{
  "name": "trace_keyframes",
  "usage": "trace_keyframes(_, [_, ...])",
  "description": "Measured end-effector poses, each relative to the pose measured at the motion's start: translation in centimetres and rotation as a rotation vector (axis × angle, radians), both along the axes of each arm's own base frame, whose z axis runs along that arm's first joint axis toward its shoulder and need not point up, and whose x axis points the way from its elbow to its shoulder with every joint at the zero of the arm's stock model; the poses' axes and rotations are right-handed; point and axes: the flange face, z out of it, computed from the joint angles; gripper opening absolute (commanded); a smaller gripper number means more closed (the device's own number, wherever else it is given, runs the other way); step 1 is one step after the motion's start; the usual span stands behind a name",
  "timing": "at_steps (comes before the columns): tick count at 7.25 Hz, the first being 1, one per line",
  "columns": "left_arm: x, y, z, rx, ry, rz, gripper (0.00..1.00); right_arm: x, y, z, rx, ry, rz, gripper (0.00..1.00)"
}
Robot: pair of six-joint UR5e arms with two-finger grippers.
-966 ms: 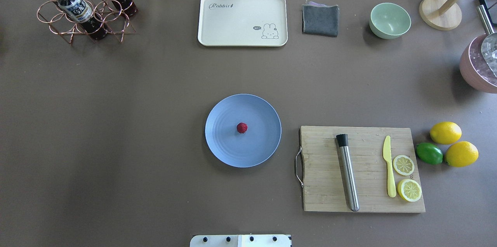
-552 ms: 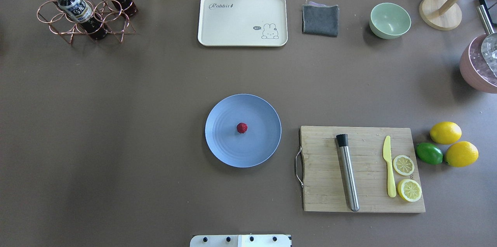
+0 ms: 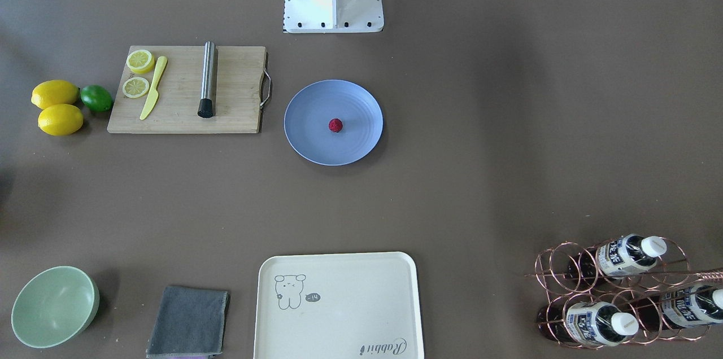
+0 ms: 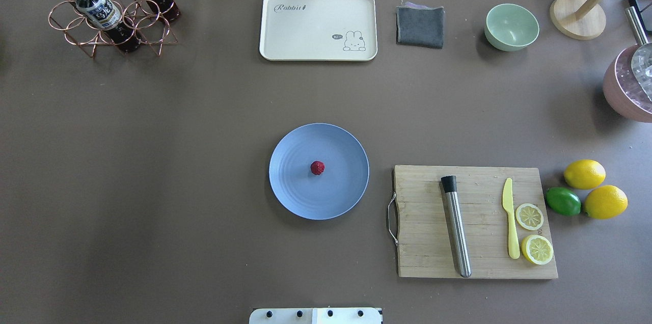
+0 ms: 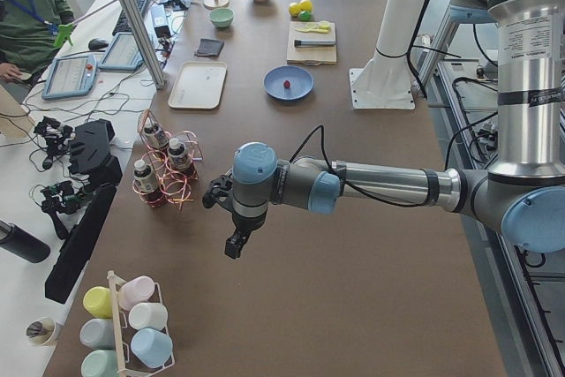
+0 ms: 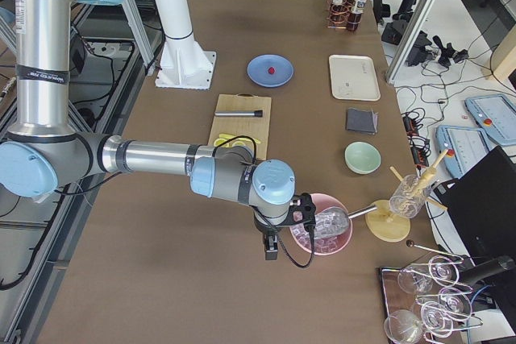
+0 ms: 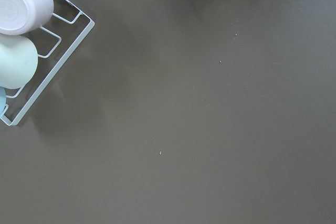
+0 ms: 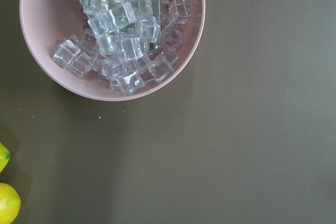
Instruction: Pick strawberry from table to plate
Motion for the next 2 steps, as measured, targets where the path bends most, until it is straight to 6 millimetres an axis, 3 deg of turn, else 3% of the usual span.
trace_keyframes(2, [-0.01, -0.04, 0.10, -0.002, -0.001, 0.000, 0.98, 0.01, -0.08, -0.11, 0.002, 0.000, 0.001, 1.00])
